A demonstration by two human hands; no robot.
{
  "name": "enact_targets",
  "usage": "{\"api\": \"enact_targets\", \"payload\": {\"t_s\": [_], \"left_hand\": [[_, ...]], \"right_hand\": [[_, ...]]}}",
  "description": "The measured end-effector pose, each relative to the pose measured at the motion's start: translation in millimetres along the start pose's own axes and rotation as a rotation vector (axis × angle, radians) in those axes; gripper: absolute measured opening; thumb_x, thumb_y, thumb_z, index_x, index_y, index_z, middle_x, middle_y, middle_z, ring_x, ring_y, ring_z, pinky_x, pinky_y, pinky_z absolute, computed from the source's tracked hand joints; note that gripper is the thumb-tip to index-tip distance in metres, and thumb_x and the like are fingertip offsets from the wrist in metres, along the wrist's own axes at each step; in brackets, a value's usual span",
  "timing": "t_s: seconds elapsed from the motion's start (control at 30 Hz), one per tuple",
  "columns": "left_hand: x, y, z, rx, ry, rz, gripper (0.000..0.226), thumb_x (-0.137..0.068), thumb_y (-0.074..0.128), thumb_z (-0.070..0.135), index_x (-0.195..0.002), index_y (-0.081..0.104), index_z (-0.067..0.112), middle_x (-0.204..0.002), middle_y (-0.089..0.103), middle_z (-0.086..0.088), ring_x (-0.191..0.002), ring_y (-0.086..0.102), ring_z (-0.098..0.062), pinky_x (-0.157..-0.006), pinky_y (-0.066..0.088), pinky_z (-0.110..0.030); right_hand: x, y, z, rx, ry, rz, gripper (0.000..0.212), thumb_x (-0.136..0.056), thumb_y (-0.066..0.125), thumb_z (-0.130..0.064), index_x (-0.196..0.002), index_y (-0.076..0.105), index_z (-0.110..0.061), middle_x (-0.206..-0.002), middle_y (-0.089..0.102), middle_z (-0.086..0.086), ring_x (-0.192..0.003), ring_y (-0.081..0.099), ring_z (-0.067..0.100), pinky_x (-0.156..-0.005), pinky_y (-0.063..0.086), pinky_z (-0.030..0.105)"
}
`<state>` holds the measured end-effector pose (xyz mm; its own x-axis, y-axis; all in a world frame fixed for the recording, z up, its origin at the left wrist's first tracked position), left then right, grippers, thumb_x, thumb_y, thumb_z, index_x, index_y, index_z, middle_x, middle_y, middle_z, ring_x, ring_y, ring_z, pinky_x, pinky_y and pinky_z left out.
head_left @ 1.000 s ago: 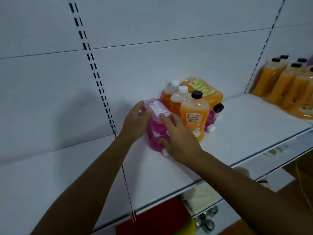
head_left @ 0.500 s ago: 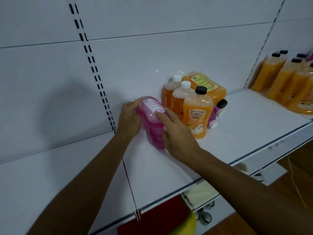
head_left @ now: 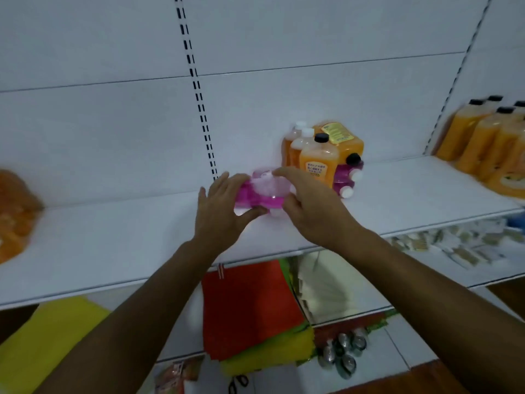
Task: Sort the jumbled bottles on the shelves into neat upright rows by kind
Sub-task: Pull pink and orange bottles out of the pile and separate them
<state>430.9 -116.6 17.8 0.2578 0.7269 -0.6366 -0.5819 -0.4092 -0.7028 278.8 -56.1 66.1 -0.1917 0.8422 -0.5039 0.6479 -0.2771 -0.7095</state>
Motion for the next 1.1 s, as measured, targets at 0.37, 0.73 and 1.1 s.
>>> {"api": "enact_targets", "payload": {"t_s": [0.37, 0.73, 1.1], "left_hand": [[9, 117, 235, 0.739, 0.051, -0.334, 0.049, -0.079, 0.074, 0.043, -0.118, 0.057, 0.019, -0.105, 0.067, 0.009, -0.095, 0.064, -0.003, -0.084, 0.051, -0.021], [-25, 289, 454, 1.058, 0.108, -0.741, 0.063, -0.077, 0.068, 0.052, -0.131, 0.05, 0.024, -0.116, 0.065, 0.006, -0.105, 0.064, -0.011, -0.085, 0.057, -0.029], [-119, 430, 604, 1.138, 0.193, -0.857, 0.059, -0.078, 0.077, 0.009, -0.12, 0.042, 0.032, -0.099, 0.054, 0.022, -0.086, 0.057, 0.01, -0.063, 0.047, -0.005]], "right_hand": [[135, -182, 111, 0.204, 0.269, 0.112, 0.083, -0.074, 0.077, -0.049, -0.142, 0.032, -0.035, -0.129, 0.058, -0.002, -0.098, 0.058, 0.018, -0.083, 0.051, 0.038], [237, -339, 271, 0.105, 0.624, 0.407, 0.079, -0.077, 0.079, -0.032, -0.142, 0.035, -0.027, -0.117, 0.051, -0.01, -0.097, 0.056, 0.003, -0.078, 0.05, 0.013], [238, -463, 422, 0.258, 0.753, 0.511, 0.063, -0.082, 0.075, -0.023, -0.135, 0.041, -0.023, -0.125, 0.057, -0.003, -0.101, 0.053, 0.007, -0.062, 0.04, -0.004]]}}
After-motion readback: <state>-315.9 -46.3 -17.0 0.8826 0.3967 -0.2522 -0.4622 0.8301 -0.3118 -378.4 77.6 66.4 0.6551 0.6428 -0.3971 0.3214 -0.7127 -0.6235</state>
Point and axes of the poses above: each hand's wrist, its own x-axis away from the middle knuckle, its own y-axis out of the palm, z = x × y, the point moved 9 cm from there along -x, towards the middle knuckle
